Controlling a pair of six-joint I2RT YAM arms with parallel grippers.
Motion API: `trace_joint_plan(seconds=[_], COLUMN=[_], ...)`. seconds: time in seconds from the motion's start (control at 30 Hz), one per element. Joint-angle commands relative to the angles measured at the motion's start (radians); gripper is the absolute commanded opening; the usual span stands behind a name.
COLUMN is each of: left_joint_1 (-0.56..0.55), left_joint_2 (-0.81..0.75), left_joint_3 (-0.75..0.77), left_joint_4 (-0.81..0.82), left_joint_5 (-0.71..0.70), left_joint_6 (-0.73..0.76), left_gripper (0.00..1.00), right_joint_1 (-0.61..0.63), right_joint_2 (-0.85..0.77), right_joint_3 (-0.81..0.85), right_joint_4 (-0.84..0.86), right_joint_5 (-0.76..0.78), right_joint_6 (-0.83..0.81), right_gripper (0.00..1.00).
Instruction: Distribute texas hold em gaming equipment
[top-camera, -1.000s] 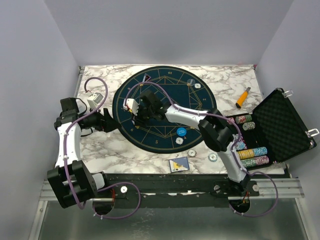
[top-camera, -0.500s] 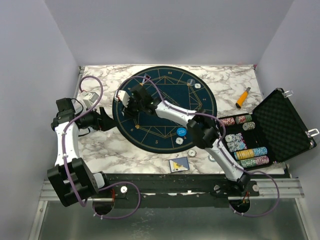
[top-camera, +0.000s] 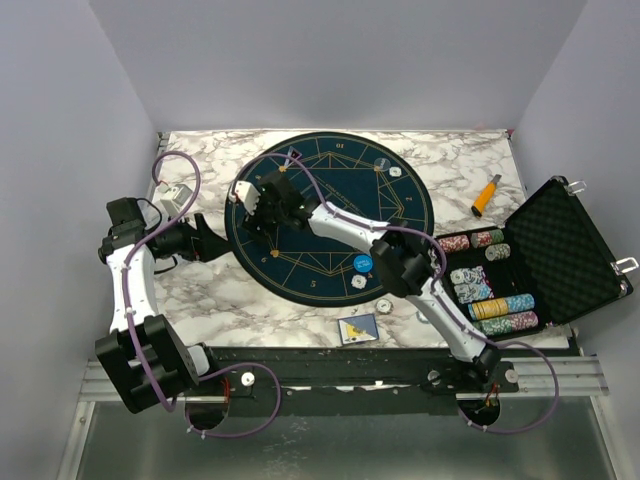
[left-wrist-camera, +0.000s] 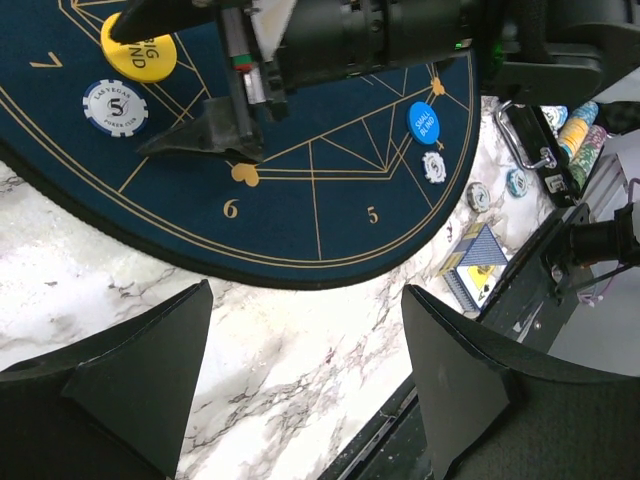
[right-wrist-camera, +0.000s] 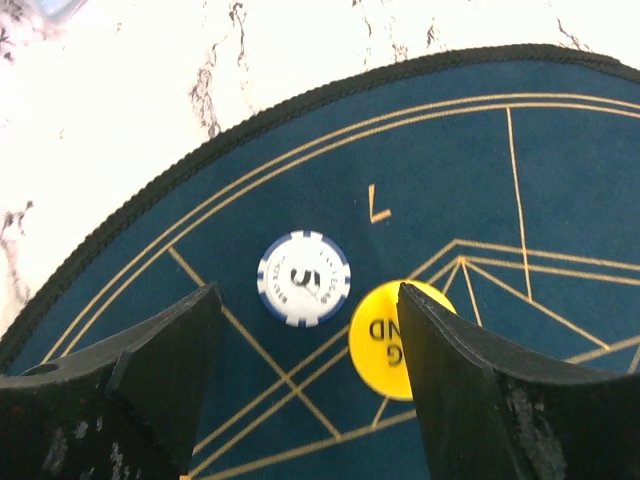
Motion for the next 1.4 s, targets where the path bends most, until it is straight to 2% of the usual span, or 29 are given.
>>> trace_joint_plan(seconds=[0.0,0.27,0.43,0.57,0.73,0.87,1.07,1.37], left_joint_1=[0.011,0.011,0.004,-0.033,-0.126,-0.215,-0.411,-0.424], left_joint_2=[-0.024,-0.054,-0.052,-0.045,-0.019,-0.019,-0.016,0.029], left_joint_3=[0.022,0.007,0.003,-0.002,0.006,0.006,0.009,0.044], left_joint_4=[-0.011,-0.021,-0.08,-0.083,-0.079,-0.053,0.002,0.03], left_joint_5=[0.043,0.051,0.092,0.059,-0.002,-0.07,-0.214,-0.205], left_joint_6=[0.016,0.03,0.103,0.118,0.118,0.1,0.069,0.024], left_gripper=[0.79,0.79,0.79,0.79,0.79,0.79,0.79,0.78], right_joint_1=[0.0,-0.07,-0.204,-0.298,-0.348,-0.352,-0.353,-0.302], right_joint_2=[-0.174,-0.541,-0.785,-0.965,-1.127,-1.203,-1.248,-1.203], right_joint_3=[-0.084,-0.416,-0.7,-0.898,-1.091,-1.202,-1.32,-1.383], right_joint_4=[-0.023,-0.142,-0.209,-0.282,-0.4,-0.462,-0.491,-0.464], right_joint_5=[0.032,0.006,-0.04,-0.025,0.021,0.029,-0.018,-0.021], right_joint_6=[0.002,-0.007,0.011,-0.014,-0.041,-0.046,-0.063,-0.079], right_gripper=[0.76,0.77,0.77,0.77,0.76,0.76,0.73,0.73])
